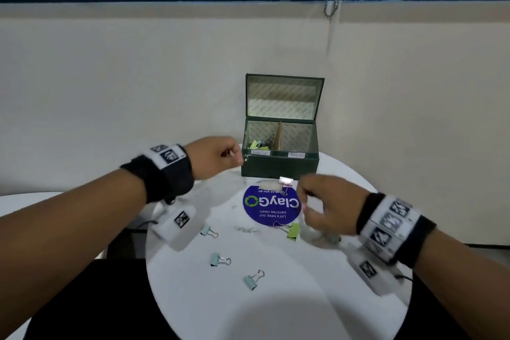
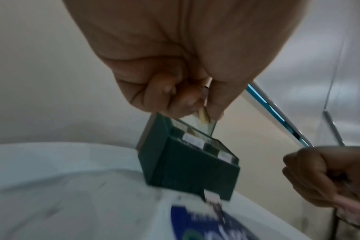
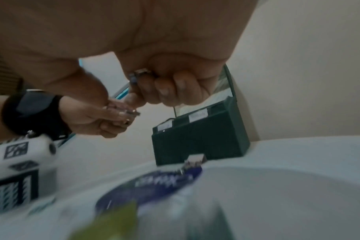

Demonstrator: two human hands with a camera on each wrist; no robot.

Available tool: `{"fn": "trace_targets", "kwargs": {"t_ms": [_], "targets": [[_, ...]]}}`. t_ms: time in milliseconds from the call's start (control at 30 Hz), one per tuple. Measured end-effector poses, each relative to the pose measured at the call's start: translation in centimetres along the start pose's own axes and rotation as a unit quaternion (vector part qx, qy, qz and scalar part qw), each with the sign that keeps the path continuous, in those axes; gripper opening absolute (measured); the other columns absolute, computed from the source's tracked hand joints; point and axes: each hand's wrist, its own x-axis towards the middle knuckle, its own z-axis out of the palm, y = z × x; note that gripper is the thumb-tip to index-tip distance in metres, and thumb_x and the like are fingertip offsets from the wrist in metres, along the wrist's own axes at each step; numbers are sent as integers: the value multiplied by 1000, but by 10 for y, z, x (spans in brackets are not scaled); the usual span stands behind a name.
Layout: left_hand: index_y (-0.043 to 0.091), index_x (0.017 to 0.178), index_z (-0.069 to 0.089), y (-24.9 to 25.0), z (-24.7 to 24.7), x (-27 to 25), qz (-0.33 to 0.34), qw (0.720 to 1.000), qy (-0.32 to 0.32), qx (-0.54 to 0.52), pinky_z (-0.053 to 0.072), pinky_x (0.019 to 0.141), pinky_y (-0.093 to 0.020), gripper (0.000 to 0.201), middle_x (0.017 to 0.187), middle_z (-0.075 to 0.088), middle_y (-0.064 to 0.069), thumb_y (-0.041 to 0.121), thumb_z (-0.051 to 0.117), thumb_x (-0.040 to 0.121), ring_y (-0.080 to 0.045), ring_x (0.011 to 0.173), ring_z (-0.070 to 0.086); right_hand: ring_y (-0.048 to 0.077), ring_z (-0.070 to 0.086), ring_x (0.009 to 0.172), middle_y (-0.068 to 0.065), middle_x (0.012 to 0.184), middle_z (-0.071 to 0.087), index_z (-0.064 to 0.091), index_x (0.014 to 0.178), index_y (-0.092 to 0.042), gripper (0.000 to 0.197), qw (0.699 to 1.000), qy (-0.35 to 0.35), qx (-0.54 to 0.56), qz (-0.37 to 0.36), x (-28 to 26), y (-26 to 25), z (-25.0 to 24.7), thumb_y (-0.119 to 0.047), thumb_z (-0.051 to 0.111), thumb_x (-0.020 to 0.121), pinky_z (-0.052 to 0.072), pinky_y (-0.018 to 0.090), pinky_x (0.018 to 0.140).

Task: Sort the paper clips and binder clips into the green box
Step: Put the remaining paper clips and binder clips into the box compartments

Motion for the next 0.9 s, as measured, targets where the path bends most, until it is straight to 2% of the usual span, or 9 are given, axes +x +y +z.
{"fn": "trace_targets", "kwargs": {"t_ms": [67, 167, 267, 433, 533, 600, 700, 800, 900], "targets": [[30, 87, 56, 8, -6, 28, -11, 999, 46, 5, 39, 68, -23, 10, 84, 58, 16, 33, 56, 97, -5, 76, 53, 13, 58, 78, -8, 82, 59, 51, 83, -27, 15, 999, 50, 13, 10, 34, -3, -15, -39, 55, 76, 56, 36, 71], [24, 91, 59, 21, -6, 62, -35, 994, 98, 12, 37, 61, -21, 12, 82, 59, 12, 34, 56, 97, -5, 73, 53, 14, 51, 71, -5, 80, 54, 55, 87, -22, 10, 988, 134, 59, 52, 88, -5, -35, -27, 61, 82, 47, 30, 64], [21, 99, 64, 27, -1, 86, -78, 991, 106, 12, 48, 72, -28, 13, 100, 67, 1, 31, 63, 91, -17, 86, 61, 15, 52, 69, -3, 85, 56, 55, 91, -22, 11, 976, 178, 85, 89, 128, -5, -42, -29, 60, 85, 47, 29, 61], [13, 134, 57, 28, -2, 93, -107, 988, 94, -66, 53, 93, -33, 54, 130, 63, -5, 10, 64, 81, -25, 110, 63, 18, 62, 85, 0, 104, 62, 62, 100, -23, 23, 989, 94, 5, 113, 155, 2, -28, -43, 58, 91, 56, 41, 79], [23, 124, 63, 24, -7, 67, -64, 992, 111, 3, 46, 90, -27, 38, 120, 63, 3, 16, 65, 86, -18, 109, 60, 16, 57, 97, -5, 113, 53, 63, 110, -25, 25, 987, 113, -4, 111, 137, 12, -27, -43, 57, 94, 52, 37, 88], [29, 109, 65, 21, -8, 36, -33, 995, 80, 58, 43, 83, -25, 23, 108, 63, 9, 21, 65, 88, -13, 100, 61, 14, 55, 98, -6, 112, 52, 61, 111, -26, 19, 987, 132, -2, 88, 112, 19, -26, -36, 57, 95, 49, 32, 88], [37, 114, 62, 13, 8, -20, 8, 986, -66, 153, 43, 80, -23, 28, 107, 58, 15, 34, 68, 86, -5, 87, 55, 9, 58, 93, -13, 103, 55, 61, 103, -31, 11, 994, 60, -79, 47, 68, 26, -16, -34, 59, 93, 51, 26, 84], [44, 123, 57, 4, 27, -70, -4, 970, -168, 177, 45, 93, -26, 43, 116, 52, 20, 47, 67, 82, -3, 103, 54, 3, 55, 92, -18, 106, 59, 62, 105, -37, 14, 993, -24, -116, 28, 30, 33, -1, -37, 60, 91, 50, 19, 81], [39, 123, 60, -4, 36, -87, -24, 969, -173, 175, 47, 94, -31, 42, 116, 53, 17, 44, 68, 82, -5, 104, 57, 0, 50, 99, -20, 114, 58, 62, 113, -37, 25, 992, -75, -101, 29, 7, 27, 12, -42, 62, 89, 48, 16, 81]]}}
